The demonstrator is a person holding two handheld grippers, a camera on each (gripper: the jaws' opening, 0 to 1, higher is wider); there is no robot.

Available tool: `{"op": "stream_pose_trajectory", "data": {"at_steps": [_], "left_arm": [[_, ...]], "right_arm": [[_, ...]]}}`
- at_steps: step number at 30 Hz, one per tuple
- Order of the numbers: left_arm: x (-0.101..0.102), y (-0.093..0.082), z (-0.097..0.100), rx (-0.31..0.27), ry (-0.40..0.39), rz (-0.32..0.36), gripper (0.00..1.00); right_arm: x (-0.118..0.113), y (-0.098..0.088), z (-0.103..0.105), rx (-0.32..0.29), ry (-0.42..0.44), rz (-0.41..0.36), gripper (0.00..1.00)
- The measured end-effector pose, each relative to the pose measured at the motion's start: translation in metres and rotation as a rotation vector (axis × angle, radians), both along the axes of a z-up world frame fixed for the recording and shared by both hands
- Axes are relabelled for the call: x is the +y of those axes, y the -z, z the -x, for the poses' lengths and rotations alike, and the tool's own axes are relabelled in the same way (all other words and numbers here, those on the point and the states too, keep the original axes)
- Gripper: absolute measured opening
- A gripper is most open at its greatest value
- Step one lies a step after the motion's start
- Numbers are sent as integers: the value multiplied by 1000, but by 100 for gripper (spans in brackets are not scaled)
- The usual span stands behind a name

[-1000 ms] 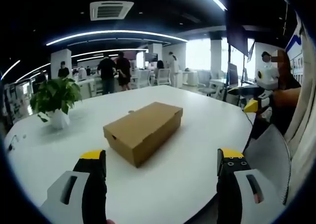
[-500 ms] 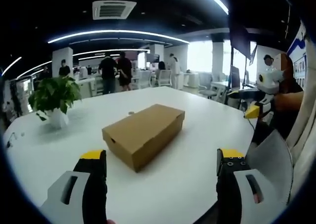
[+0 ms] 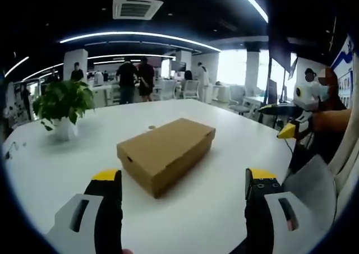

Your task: Operate the shoe box by opening the lid, removing the specified soft item, and placing it in the target area until the item is outside and the box remains undamaged.

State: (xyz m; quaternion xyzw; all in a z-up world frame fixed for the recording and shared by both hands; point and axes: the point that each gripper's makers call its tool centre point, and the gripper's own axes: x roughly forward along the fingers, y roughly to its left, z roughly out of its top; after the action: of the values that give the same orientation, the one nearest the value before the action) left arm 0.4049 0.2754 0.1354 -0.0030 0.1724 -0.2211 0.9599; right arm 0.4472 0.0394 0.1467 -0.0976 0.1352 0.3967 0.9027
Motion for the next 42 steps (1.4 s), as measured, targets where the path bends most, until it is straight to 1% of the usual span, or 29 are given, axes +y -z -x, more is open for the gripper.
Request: {"op": "stream_pose_trajectory", "data": {"at_steps": [6,10,16,29,35,39,42], "left_arm": [[6,2,-11,3,-19,-6,93],[9,4,-16,4,-28,-23,93],[11,8,-25,14,-36,-26,92],[11,19,-39,34,-43,-44,91],[11,25,-48,43,-49,-46,91],[12,26,-55,37,-63,-32,89],[13,31,-59,43,-72,-41,88]], "right_arm": [[4,3,-9,1,-21,16,90],[4,5,-18,-1,-32,30,90],[4,7,-30,-3,-44,47,90],[5,25,-51,15,-76,98,88],[8,30,-59,14,-99,118,87],[10,32,-66,11,-110,125,86],[12,36,-71,16,-122,134,86]]}}
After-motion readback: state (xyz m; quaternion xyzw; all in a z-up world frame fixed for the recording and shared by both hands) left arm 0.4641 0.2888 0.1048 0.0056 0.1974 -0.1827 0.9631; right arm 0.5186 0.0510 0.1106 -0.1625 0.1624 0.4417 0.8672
